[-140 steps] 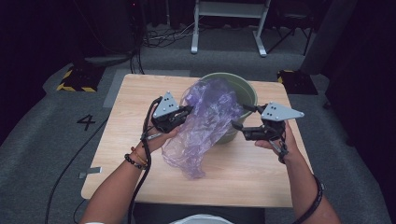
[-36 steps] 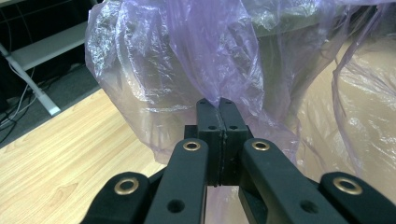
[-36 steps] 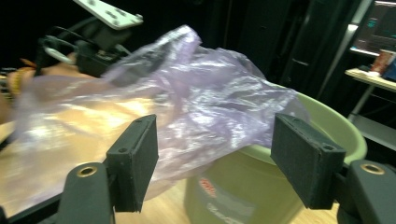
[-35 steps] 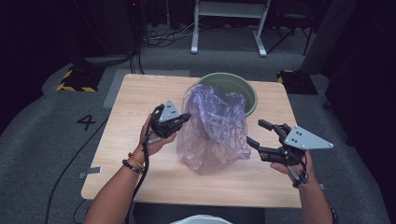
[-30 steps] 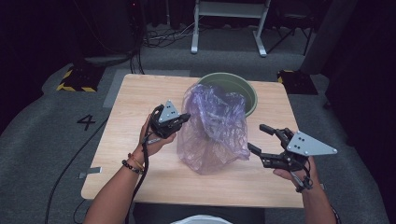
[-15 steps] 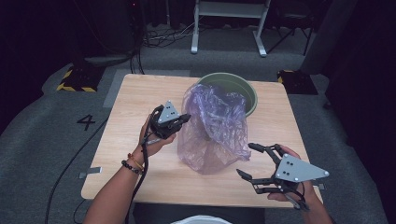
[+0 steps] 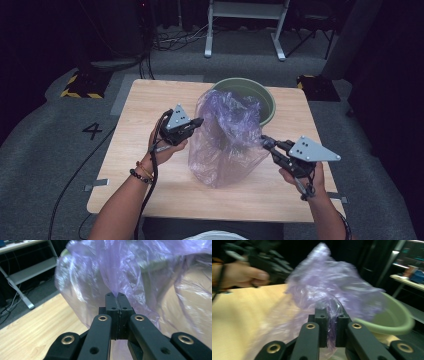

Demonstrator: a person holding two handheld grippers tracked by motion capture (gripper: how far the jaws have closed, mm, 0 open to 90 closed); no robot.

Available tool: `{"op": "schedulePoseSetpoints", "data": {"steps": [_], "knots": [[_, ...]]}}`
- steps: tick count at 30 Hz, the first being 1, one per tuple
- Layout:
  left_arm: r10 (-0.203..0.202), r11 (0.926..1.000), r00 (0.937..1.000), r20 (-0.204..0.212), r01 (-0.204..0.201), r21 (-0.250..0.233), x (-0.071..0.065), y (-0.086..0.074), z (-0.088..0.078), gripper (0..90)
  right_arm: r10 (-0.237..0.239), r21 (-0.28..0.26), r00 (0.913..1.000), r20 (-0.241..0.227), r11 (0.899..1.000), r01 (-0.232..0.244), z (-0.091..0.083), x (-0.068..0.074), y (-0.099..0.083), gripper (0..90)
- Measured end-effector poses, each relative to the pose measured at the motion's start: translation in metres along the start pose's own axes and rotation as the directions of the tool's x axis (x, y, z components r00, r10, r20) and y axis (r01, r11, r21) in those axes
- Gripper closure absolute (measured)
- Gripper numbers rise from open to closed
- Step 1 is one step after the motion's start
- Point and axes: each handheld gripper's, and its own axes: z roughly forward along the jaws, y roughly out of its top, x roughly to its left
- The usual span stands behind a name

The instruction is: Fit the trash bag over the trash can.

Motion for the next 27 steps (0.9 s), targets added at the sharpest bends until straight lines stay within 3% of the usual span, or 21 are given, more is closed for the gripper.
{"op": "schedulePoseSetpoints", "data": {"steps": [3, 6, 11, 17, 23, 27], "knots": [[-0.017, 0.9998, 0.9998, 0.009, 0.017, -0.012, 0.004, 0.002, 0.001, 89.9, 0.053, -0.009, 0.9979, 0.036, 0.999, -0.053, 0.004, -0.019, -0.001, 87.5], [-0.016, 0.9998, 0.9999, 0.005, 0.016, -0.012, 0.006, 0.003, 0.002, 89.9, 0.075, -0.009, 0.9938, 0.082, 0.997, -0.074, 0.009, -0.034, -0.002, 87.5], [-0.018, 0.9995, 0.9998, -0.009, 0.018, -0.025, 0.01, 0.007, 0.002, 89.9, 0.161, -0.027, 0.9795, 0.121, 0.987, -0.159, 0.019, -0.06, -0.007, 87.9], [-0.022, 0.9991, 0.9993, -0.029, 0.021, -0.037, 0.016, 0.012, 0.001, 89.9, 0.178, -0.017, 0.9689, 0.171, 0.984, -0.178, 0.034, -0.081, -0.008, 87.9], [-0.043, 0.9981, 0.9974, -0.058, 0.041, -0.046, 0.026, 0.015, 0.003, 89.9, 0.224, -0.012, 0.954, 0.199, 0.974, -0.226, 0.053, -0.101, -0.008, 87.7], [-0.053, 0.9976, 0.9964, -0.066, 0.05, -0.048, 0.032, 0.016, 0.004, 89.9, 0.213, 0.012, 0.9506, 0.226, 0.975, -0.222, 0.062, -0.108, -0.009, 87.2]]}}
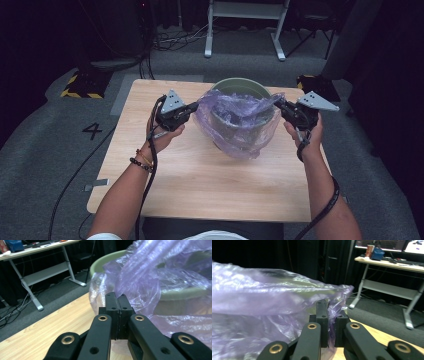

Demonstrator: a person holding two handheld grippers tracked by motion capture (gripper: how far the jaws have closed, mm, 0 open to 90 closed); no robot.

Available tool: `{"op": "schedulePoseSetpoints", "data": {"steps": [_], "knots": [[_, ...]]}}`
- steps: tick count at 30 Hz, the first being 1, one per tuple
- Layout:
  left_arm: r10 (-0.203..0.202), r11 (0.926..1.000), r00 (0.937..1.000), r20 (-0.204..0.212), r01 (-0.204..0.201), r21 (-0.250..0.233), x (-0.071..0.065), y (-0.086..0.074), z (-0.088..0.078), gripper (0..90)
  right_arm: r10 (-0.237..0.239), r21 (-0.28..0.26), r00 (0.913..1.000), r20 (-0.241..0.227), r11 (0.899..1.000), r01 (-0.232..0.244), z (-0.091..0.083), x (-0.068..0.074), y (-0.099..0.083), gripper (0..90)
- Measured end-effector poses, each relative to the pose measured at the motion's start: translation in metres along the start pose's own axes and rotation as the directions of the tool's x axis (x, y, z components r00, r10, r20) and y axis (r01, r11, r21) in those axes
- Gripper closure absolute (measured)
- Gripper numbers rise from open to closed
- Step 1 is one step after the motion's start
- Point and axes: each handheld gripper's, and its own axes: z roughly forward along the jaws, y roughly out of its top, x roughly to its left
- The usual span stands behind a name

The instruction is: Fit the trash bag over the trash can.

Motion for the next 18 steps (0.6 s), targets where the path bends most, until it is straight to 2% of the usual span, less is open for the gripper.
{"op": "schedulePoseSetpoints", "data": {"steps": [6, 8, 10, 18], "knots": [[-0.011, 0.9999, 0.9998, -0.015, 0.011, -0.001, 0.008, 0.004, 0.005, 89.8, 0.046, 0.026, 0.9987, 0.021, 0.999, -0.046, 0.012, -0.016, -0.001, 87.0], [-0.019, 0.9998, 0.9997, -0.015, 0.019, 0.005, 0.012, 0.004, 0.008, 89.8, 0.061, 0.03, 0.998, 0.014, 0.998, -0.062, 0.014, -0.019, -0.002, 87.0], [-0.013, 0.9998, 0.9997, -0.022, 0.013, 0.017, 0.014, 0.005, 0.012, 89.8, 0.066, 0.043, 0.9975, 0.024, 0.997, -0.067, 0.018, -0.023, -0.003, 86.6], [-0.025, 0.9964, 0.9985, -0.048, 0.029, 0.079, 0.024, 0.001, 0.032, 89.8, 0.108, 0.09, 0.993, 0.048, 0.99, -0.112, 0.036, -0.035, -0.015, 86.3]]}}
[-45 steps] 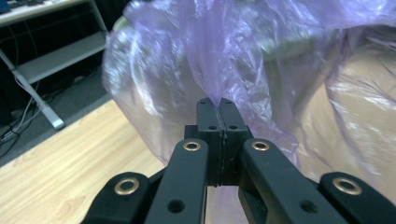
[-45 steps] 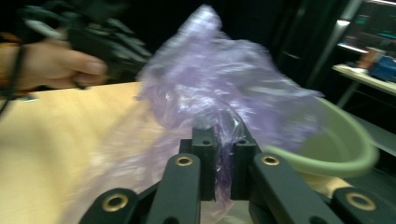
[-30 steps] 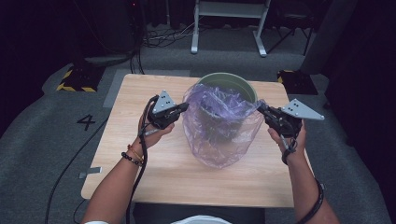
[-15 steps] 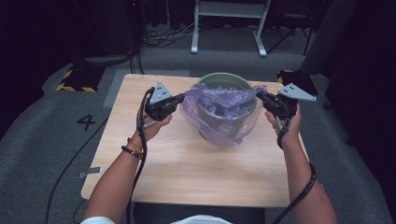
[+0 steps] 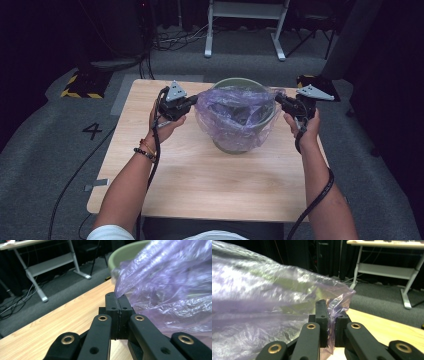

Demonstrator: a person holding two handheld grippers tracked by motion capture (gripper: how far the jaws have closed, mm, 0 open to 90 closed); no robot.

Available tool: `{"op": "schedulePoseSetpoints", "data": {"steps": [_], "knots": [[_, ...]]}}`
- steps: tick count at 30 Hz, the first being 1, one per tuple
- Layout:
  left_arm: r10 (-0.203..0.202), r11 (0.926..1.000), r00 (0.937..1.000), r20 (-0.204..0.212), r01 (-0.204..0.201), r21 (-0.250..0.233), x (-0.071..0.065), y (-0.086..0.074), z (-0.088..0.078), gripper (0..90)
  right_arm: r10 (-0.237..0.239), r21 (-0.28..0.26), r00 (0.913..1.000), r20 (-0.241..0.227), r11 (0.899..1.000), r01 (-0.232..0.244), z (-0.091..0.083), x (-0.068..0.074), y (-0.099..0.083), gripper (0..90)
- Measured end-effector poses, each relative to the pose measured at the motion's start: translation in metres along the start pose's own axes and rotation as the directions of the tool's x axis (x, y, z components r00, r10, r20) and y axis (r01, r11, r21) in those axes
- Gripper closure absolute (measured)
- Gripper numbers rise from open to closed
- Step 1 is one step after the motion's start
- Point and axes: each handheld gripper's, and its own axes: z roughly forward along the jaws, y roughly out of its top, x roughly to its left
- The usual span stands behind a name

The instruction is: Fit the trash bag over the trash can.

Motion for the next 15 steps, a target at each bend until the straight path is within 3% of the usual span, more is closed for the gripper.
{"op": "schedulePoseSetpoints", "data": {"steps": [7, 15], "knots": [[-0.016, 0.997, 0.9997, -0.021, 0.017, 0.075, 0.007, -0.01, 0.02, 89.8, 0.047, 0.046, 0.9987, 0.022, 0.998, -0.048, 0.018, -0.014, -0.009, 86.3], [-0.017, 0.9923, 0.9996, -0.023, 0.02, 0.122, 0.009, -0.017, 0.036, 89.8, 0.055, 0.087, 0.9978, 0.036, 0.995, -0.058, 0.033, -0.019, -0.02, 86.3]]}}
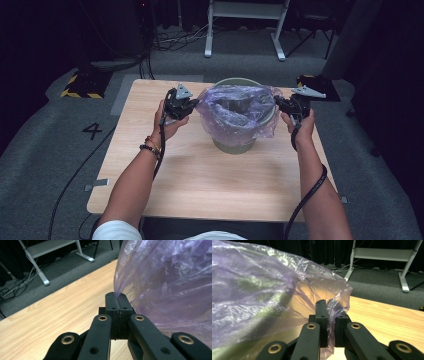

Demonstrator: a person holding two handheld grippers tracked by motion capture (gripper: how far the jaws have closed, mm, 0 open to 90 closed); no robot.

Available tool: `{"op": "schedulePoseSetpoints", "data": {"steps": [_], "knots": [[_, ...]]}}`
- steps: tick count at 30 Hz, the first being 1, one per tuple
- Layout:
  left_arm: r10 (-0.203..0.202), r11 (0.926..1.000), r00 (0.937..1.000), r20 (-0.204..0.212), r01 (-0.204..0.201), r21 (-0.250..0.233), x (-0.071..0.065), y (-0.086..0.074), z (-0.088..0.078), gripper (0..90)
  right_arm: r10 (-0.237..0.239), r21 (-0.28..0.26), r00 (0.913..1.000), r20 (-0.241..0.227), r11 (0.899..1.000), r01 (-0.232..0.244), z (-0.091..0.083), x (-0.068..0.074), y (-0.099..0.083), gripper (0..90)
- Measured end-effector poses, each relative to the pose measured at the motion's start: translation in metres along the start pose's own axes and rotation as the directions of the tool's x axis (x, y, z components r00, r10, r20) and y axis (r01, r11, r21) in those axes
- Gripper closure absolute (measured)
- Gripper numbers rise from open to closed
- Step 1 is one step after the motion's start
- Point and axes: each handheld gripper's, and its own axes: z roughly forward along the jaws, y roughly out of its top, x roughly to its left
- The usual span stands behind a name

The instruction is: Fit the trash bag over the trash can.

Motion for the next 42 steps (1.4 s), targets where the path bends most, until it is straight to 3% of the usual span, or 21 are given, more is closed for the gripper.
{"op": "schedulePoseSetpoints", "data": {"steps": [9, 18, 20, 21, 22, 23, 25, 26, 27, 29, 31, 32, 35, 37, 38, 39, 40, 42], "knots": [[0.014, 0.9978, 0.9998, -0.012, -0.013, 0.065, 0.0, -0.007, 0.019, 89.7, 0.001, 0.026, 1.0, 0.009, 1.0, -0.002, 0.007, -0.005, -0.008, 85.1], [0.027, 0.9963, 0.9995, -0.016, -0.026, 0.081, -0.005, -0.008, 0.026, 89.6, 0.001, 0.035, 1.0, 0.004, 0.999, -0.001, 0.012, -0.005, -0.013, 83.0], [-0.011, 0.9989, 0.9995, -0.029, 0.013, 0.046, -0.005, -0.008, 0.023, 75.9, -0.015, 0.032, 0.9998, 0.014, 0.999, 0.014, 0.011, -0.001, -0.012, 78.9], [-0.011, 0.9989, 0.9995, -0.029, 0.013, 0.046, -0.005, -0.008, 0.023, 69.9, -0.015, 0.032, 0.9998, 0.014, 0.999, 0.014, 0.011, -0.001, -0.012, 78.9], [-0.023, 0.9992, 0.9989, -0.04, 0.024, 0.033, -0.003, -0.007, 0.021, 69.9, -0.02, 0.023, 0.9997, 0.017, 1.0, 0.02, 0.009, -0.001, -0.012, 77.0], [-0.037, 0.999, 0.9982, -0.048, 0.038, 0.025, -0.001, -0.006, 0.017, 60.1, -0.028, 0.003, 0.9994, 0.023, 1.0, 0.027, 0.002, -0.001, -0.009, 73.1], [-0.048, 0.9988, 0.9981, -0.039, 0.048, -0.003, 0.003, -0.005, 0.008, 58.0, -0.036, -0.009, 0.9992, 0.018, 0.999, 0.036, -0.002, -0.001, -0.007, 69.8], [-0.04, 0.9989, 0.9984, -0.039, 0.039, -0.025, 0.006, -0.003, -0.002, 52.0, -0.056, -0.022, 0.9982, 0.021, 0.998, 0.057, -0.011, -0.002, -0.002, 62.1], [-0.04, 0.9989, 0.9984, -0.039, 0.039, -0.025, 0.006, -0.003, -0.002, 48.3, -0.056, -0.022, 0.9982, 0.021, 0.998, 0.057, -0.011, -0.002, -0.002, 62.1], [-0.033, 0.9966, 0.9994, 0.015, 0.034, -0.076, 0.01, 0.0, -0.02, 42.6, -0.087, -0.056, 0.9962, -0.006, 0.995, 0.086, -0.024, -0.002, 0.004, 52.9], [-0.025, 0.9953, 0.9995, 0.02, 0.027, -0.093, 0.011, 0.002, -0.025, 41.3, -0.096, -0.067, 0.9953, -0.014, 0.993, 0.095, -0.028, -0.002, 0.006, 50.2], [-0.022, 0.992, 0.9981, 0.057, 0.029, -0.123, 0.014, 0.004, -0.032, 41.1, -0.111, -0.076, 0.9934, -0.03, 0.991, 0.108, -0.035, -0.002, 0.009, 43.8], [-0.019, 0.9896, 0.9964, 0.082, 0.031, -0.14, 0.015, 0.006, -0.036, 41.1, -0.128, -0.086, 0.9907, -0.047, 0.989, 0.123, -0.039, -0.002, 0.012, 41.4], [0.011, 0.9888, 0.9937, 0.111, 0.005, -0.149, 0.015, 0.009, -0.037, 44.7, -0.133, -0.095, 0.9885, -0.072, 0.988, 0.126, -0.043, -0.003, 0.016, 39.2], [0.026, 0.9887, 0.9944, 0.103, -0.01, -0.15, 0.014, 0.011, -0.035, 47.9, -0.126, -0.116, 0.9849, -0.118, 0.987, 0.113, -0.046, -0.005, 0.02, 38.6], [0.026, 0.9887, 0.9944, 0.103, -0.01, -0.15, 0.014, 0.011, -0.035, 47.8, -0.126, -0.116, 0.9849, -0.118, 0.987, 0.113, -0.046, -0.005, 0.02, 38.6], [0.021, 0.9873, 0.991, 0.132, 0.0, -0.159, 0.015, 0.015, -0.033, 48.0, -0.124, -0.126, 0.9812, -0.148, 0.986, 0.106, -0.046, -0.005, 0.023, 38.5], [0.021, 0.9872, 0.9906, 0.135, 0.0, -0.159, 0.016, 0.017, -0.032, 48.7, -0.131, -0.121, 0.9779, -0.163, 0.986, 0.112, -0.045, -0.003, 0.025, 38.6]]}}
